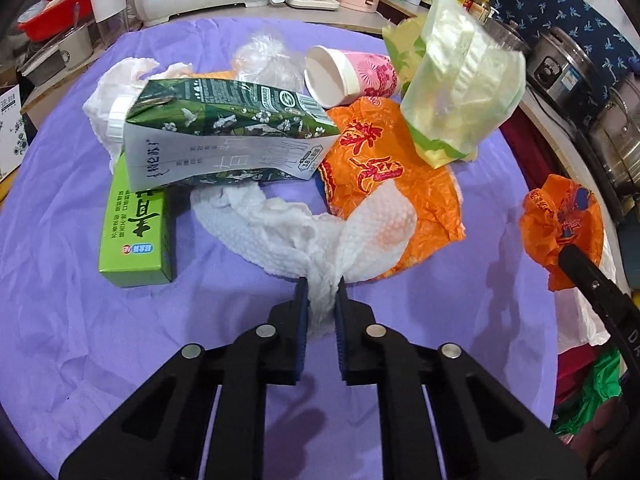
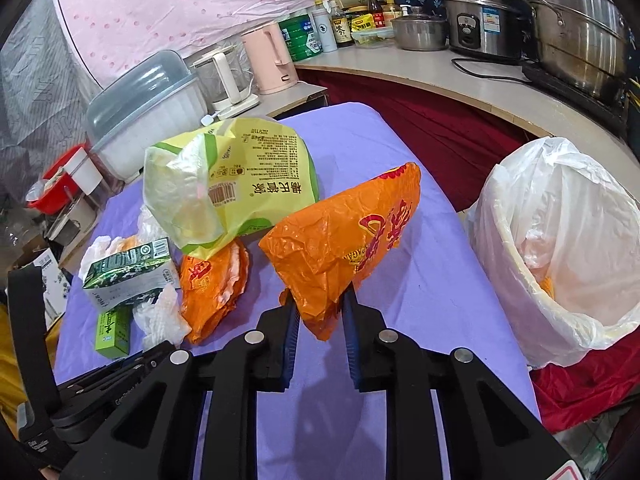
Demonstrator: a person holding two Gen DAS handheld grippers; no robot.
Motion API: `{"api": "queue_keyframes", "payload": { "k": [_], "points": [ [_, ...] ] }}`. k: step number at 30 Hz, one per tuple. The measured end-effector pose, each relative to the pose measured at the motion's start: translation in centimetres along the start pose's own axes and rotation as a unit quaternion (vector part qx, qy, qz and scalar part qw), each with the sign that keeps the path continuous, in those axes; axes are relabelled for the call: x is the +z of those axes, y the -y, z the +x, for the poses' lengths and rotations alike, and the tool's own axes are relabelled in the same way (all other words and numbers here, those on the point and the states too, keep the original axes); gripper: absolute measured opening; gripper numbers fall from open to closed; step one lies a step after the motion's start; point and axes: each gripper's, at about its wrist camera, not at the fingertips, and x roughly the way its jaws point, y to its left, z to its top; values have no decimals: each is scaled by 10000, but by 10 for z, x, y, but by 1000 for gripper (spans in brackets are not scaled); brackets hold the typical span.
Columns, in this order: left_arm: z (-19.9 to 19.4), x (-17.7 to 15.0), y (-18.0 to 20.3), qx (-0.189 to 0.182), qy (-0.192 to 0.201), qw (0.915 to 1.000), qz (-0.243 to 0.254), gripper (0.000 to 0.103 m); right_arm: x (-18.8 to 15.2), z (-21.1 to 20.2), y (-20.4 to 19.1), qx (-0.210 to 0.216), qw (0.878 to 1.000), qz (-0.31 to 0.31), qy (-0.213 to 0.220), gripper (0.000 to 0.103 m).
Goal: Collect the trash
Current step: 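Grasp the orange printed bag with the right gripper while the left gripper grasps the white tissue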
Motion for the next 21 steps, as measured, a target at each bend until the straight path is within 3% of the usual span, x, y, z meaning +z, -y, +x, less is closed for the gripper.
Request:
{"api": "queue_keyframes", "payload": {
  "k": [12, 21],
  "points": [
    [-72, -2, 12, -247, 551, 9982, 42, 9, 4, -49, 3, 291, 9988, -122, 385, 19],
    [-118, -6, 75, -612, 874, 9924, 613, 9, 11, -99, 23, 439, 9954, -207, 827, 19]
  ]
}}
